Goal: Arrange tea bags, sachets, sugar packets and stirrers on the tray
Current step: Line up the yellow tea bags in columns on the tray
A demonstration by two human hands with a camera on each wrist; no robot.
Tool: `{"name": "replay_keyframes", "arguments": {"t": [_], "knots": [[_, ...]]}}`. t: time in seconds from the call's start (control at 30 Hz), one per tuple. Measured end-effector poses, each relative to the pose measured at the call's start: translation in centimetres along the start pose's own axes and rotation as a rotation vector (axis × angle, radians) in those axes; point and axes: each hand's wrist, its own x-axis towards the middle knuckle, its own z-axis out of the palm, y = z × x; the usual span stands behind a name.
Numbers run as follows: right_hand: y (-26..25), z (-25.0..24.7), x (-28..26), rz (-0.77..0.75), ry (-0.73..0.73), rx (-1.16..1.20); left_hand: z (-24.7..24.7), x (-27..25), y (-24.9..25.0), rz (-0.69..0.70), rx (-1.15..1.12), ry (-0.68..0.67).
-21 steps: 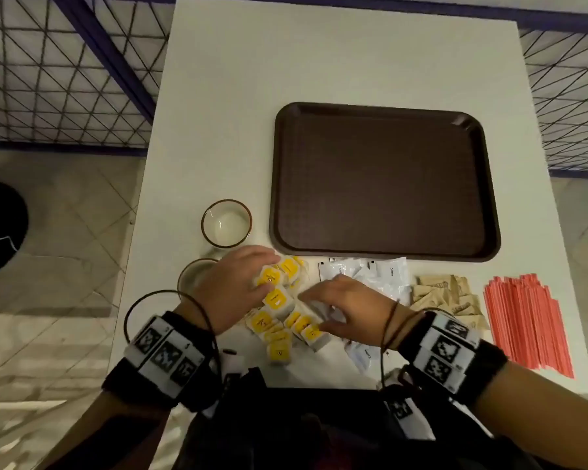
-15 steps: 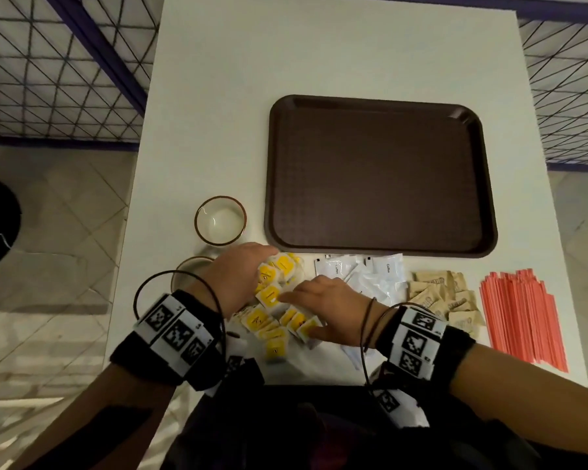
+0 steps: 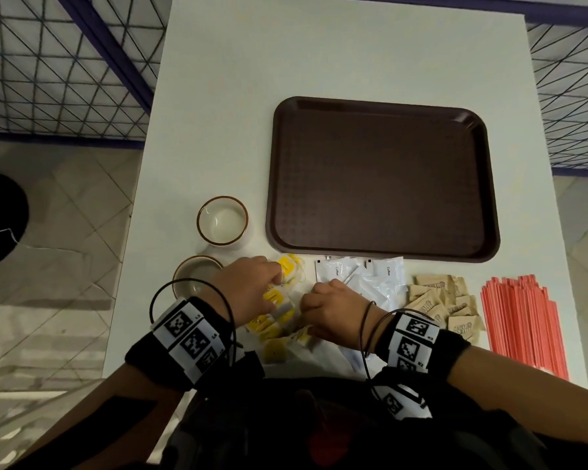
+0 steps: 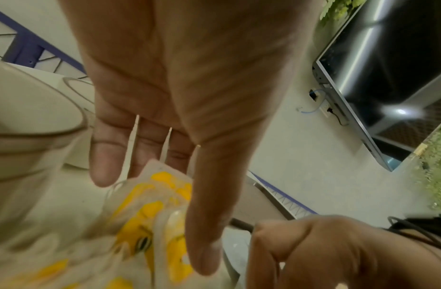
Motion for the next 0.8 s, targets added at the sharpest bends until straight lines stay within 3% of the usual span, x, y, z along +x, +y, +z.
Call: {"name": "replay_keyframes", "arguments": {"t": [0.2, 0.4, 0.63, 0.8], "knots": [[-0.2, -0.3, -0.8, 0.062, 0.11, 0.113, 0.6, 0.4, -0.3, 0.016, -0.052, 0.056], [0.0, -3.1, -2.0, 0.135, 0.218, 0.395, -0.7, -0.2, -0.4, 0.058, -0.108, 0.109], [2.9, -6.9, -2.0, 0.275, 0.442, 0.624, -5.6, -1.3, 0.4, 0.13, -0.364, 0.228], [6.3, -9.9, 0.2, 0.452, 0.629, 0.651, -9.7, 2.8, -0.7, 0.15, -0.416, 0.402]]}}
